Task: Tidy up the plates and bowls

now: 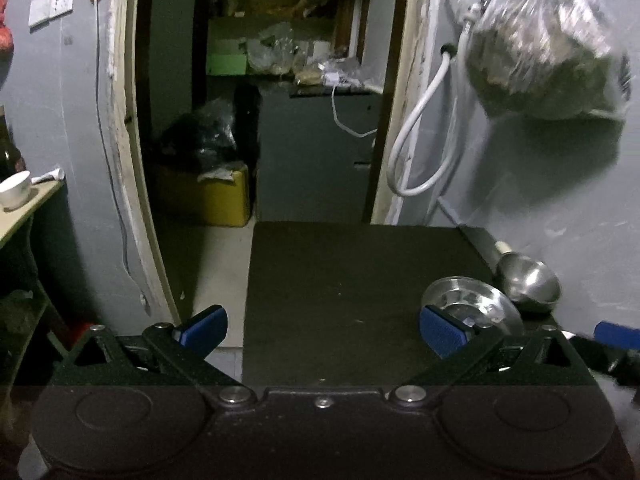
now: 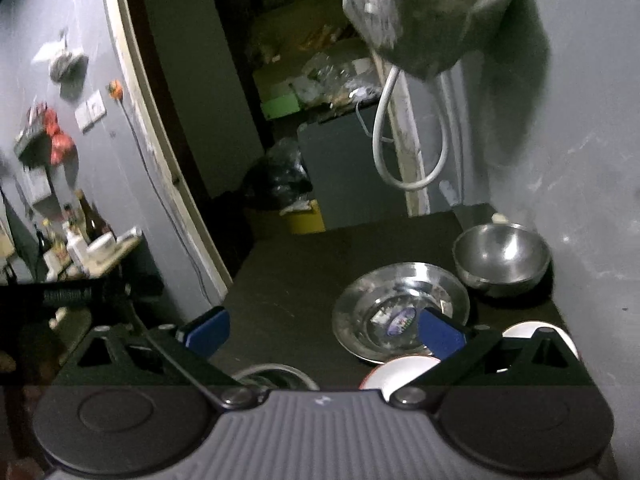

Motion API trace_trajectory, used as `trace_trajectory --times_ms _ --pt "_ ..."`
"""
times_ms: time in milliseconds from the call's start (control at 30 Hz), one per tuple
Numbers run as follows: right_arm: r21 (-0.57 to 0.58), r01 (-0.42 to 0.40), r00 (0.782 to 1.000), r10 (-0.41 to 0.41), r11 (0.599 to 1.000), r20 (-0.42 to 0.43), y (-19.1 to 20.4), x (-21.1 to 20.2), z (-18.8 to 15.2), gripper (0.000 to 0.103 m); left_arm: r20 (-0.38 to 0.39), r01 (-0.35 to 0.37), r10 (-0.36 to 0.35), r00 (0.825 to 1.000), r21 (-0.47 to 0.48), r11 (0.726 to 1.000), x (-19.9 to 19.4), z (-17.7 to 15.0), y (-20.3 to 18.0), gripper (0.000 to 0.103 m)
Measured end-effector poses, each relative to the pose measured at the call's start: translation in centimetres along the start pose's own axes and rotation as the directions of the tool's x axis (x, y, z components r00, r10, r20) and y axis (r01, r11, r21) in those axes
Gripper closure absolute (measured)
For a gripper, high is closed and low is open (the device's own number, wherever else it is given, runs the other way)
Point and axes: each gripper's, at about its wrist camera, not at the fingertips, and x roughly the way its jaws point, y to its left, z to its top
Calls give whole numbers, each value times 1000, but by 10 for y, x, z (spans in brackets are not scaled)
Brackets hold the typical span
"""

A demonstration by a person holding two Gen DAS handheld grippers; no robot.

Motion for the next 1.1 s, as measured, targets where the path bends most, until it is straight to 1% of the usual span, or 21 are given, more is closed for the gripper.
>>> trace_trajectory --times_ms 67,167,233,300,400,500,600,733,767,833,900,1000,1100 --pt "3 28 999 -28 1000 28 15 -23 6 0 23 33 -33 999 9 999 -19 0 8 1" --pt "-27 79 994 -76 997 78 43 -62 10 0 57 91 -93 994 25 995 -45 -2 21 1" --pt "-45 110 990 -105 993 97 65 -85 9 0 60 108 -109 992 30 994 -63 -4 30 1" --pt "-63 113 987 -105 992 119 85 -107 11 0 72 137 -140 988 49 989 -80 -7 39 1" --pt "-91 112 986 -100 990 132 119 -129 7 0 80 148 -155 985 86 985 -99 -13 49 1" --pt "-101 66 991 -54 993 120 151 -140 -4 0 90 146 -155 984 96 985 -113 -19 61 1" --pt "-104 23 995 -13 994 102 181 -146 -14 0 92 139 -146 985 81 987 -125 -23 77 1" --pt "-72 -19 995 26 997 101 212 -153 -15 0 109 117 -124 986 67 991 -143 -26 101 1" --pt "-82 -29 994 37 996 103 218 -154 -14 0 116 110 -117 986 64 992 -147 -26 108 1" --pt "-126 -27 992 42 992 120 231 -157 -9 0 127 97 -105 986 63 993 -154 -24 118 1" --pt "-146 -22 990 42 989 134 238 -159 -3 0 138 86 -95 986 68 994 -160 -21 125 1" --pt "-160 -9 989 33 987 146 239 -161 11 0 163 81 -91 982 70 994 -165 -10 128 1" --pt "-187 29 988 -1 982 152 232 -159 27 0 189 97 -108 976 68 993 -162 4 120 1"
